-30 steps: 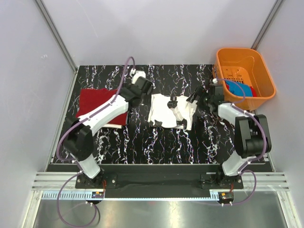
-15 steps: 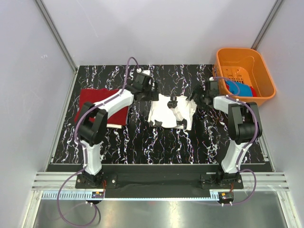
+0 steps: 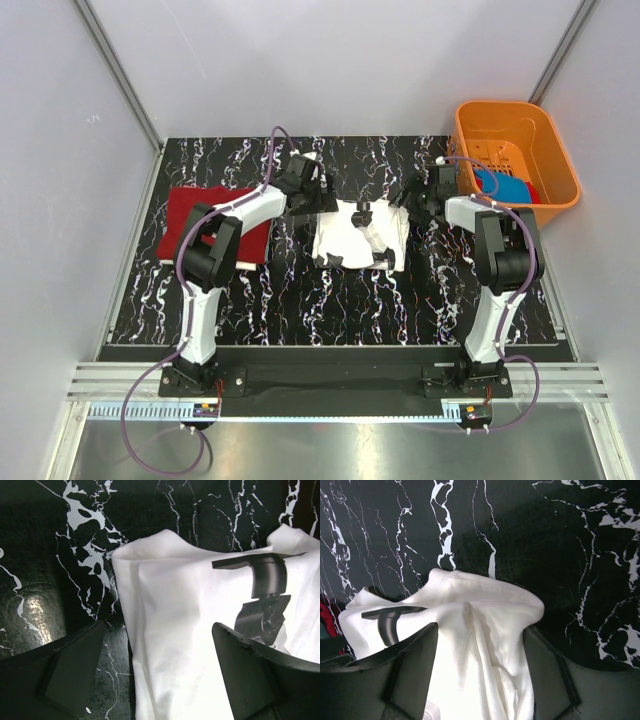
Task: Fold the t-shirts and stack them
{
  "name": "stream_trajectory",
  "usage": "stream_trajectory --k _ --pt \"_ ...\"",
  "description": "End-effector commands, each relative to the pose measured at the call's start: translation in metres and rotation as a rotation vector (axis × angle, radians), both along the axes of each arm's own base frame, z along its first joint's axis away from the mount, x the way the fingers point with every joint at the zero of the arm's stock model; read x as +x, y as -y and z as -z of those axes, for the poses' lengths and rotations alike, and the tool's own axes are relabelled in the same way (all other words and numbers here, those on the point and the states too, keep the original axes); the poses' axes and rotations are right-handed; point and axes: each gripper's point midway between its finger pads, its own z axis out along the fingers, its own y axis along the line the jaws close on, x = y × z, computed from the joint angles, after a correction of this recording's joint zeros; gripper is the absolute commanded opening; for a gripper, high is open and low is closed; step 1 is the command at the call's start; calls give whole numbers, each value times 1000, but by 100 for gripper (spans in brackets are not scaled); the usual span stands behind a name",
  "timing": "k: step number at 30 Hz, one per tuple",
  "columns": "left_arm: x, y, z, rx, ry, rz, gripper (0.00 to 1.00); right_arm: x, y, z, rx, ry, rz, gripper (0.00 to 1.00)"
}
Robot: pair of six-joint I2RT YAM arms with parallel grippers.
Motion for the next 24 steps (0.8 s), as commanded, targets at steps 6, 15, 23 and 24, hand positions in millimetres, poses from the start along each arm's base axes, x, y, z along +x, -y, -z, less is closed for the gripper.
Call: stream_trajectory --k 6,15,23,24 --pt "19 11 -8 -97 16 5 89 -14 -13 42 -68 -128 -39 48" --pt "16 4 18 -106 -50 -67 81 -14 -19 39 -97 -93 -51 4" --pt "29 20 44 -154 -109 -68 46 -14 -22 34 -83 -79 -65 1" --pt "29 19 47 -153 -110 -77 45 -14 -21 32 -81 -75 -64 0"
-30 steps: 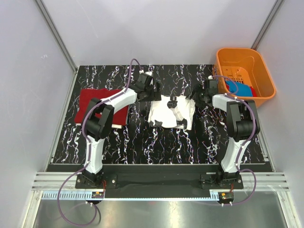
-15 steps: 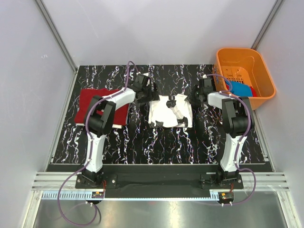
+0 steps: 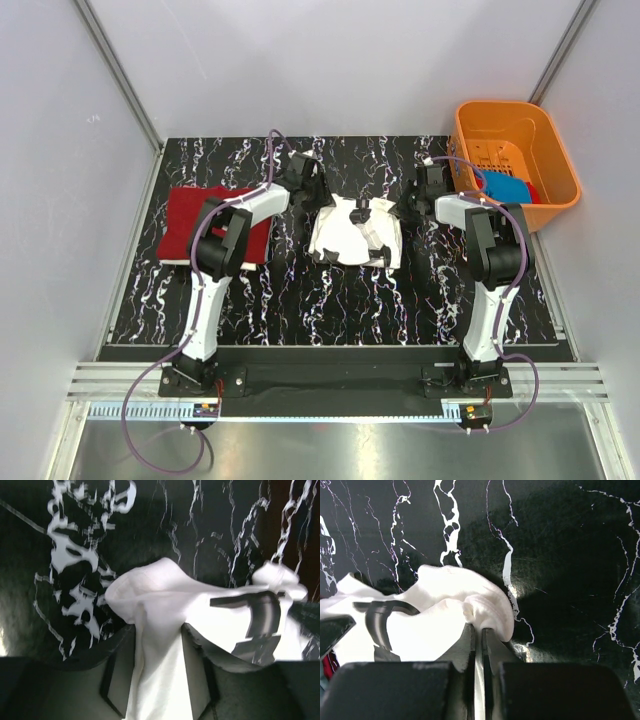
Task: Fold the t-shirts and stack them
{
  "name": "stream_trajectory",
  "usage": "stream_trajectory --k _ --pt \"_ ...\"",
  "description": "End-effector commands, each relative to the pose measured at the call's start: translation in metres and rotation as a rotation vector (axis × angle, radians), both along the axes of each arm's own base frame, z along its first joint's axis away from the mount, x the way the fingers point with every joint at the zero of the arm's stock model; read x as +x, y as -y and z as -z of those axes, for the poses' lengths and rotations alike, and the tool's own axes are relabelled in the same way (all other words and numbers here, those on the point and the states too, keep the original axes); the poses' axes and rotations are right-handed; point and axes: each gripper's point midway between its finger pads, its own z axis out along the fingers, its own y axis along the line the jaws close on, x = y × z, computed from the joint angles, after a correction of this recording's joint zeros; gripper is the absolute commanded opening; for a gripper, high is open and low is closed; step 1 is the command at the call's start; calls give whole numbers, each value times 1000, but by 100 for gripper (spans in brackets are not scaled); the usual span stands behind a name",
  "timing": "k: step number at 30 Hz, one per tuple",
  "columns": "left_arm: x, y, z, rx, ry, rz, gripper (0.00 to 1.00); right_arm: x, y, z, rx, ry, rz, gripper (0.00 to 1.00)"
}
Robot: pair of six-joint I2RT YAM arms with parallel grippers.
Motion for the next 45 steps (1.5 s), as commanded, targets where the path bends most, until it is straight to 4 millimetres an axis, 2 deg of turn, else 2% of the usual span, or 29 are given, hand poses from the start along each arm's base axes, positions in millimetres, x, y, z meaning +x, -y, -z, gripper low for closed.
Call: stream_trajectory --k 1,3,4,8,11,16,17,18,19,20,21,22,23,24,25,26,27,28,33,34,35,36,38,39,40,42,43,44,45 --pt "-1 2 22 -13 -46 -15 38 -18 -3 15 -34 -52 -32 0" --pt "1 -1 22 -8 -38 -35 32 -19 -4 12 -27 -45 -35 0" --pt "3 -1 21 -7 -29 -37 21 -18 -5 10 -22 -36 -36 0" --pt "6 -3 11 1 6 -42 0 -20 -5 5 -17 -18 -39 0" --pt "3 -4 -8 3 62 -33 0 -23 -7 -5 -8 3 -51 0" --pt "-16 -14 -46 62 150 -28 0 -37 -22 -40 -43 79 -109 0" --pt "-22 -16 -70 55 194 -35 0 -44 -23 -40 -53 80 -115 0" --pt "-35 -22 -66 69 180 -32 0 -47 -27 -57 -46 116 -123 0" --pt "-42 -25 -72 62 192 -30 0 -50 -28 -62 -34 130 -127 0" --pt "-47 -30 -99 52 246 -52 0 -56 -30 -72 -15 147 -127 0" --pt "-60 -38 -92 68 231 -53 0 -60 -33 -79 10 154 -141 0" --pt "-68 -43 -98 74 238 -51 0 -66 -37 -85 32 155 -156 0" --pt "-78 -46 -123 57 281 -51 0 -74 -42 -89 51 154 -172 0" --pt "-94 -54 -111 79 256 -42 0 -83 -47 -110 76 193 -190 0" --pt "-104 -60 -113 87 255 -42 0 -96 -59 -116 77 193 -224 0" --pt "-116 -67 -132 70 295 -55 0 -107 -60 -130 74 229 -234 0" --pt "-132 -75 -119 83 272 -51 0 -119 -65 -135 74 231 -254 0" --pt "-144 -82 -137 54 311 -61 0 -130 -74 -142 82 247 -283 0" --pt "-189 -114 -159 65 333 -84 0 -179 -100 -190 135 348 -379 0" --pt "-196 -124 -176 61 370 -108 0 -184 -105 -198 144 364 -394 0" --pt "-201 -131 -182 70 376 -123 0 -194 -117 -213 162 394 -432 0" --pt "-212 -140 -177 106 341 -124 0 -201 -125 -222 177 409 -462 0" --pt "-225 -155 -195 120 369 -152 0 -209 -141 -244 196 457 -511 0" --pt "-235 -164 -192 152 346 -154 0 -221 -156 -250 205 469 -555 0" --pt "-239 -176 -201 167 373 -190 0 -223 -165 -266 216 499 -573 0" --pt "-247 -199 -209 218 373 -248 0 -228 -188 -262 197 487 -627 0" --pt "-244 -218 -213 254 374 -319 0 -228 -199 -276 209 510 -644 0" --pt "-244 -226 -214 268 369 -342 0 -224 -210 -269 197 496 -658 0" --pt "-243 -234 -219 282 376 -355 0 -230 -223 -271 203 498 -686 0"
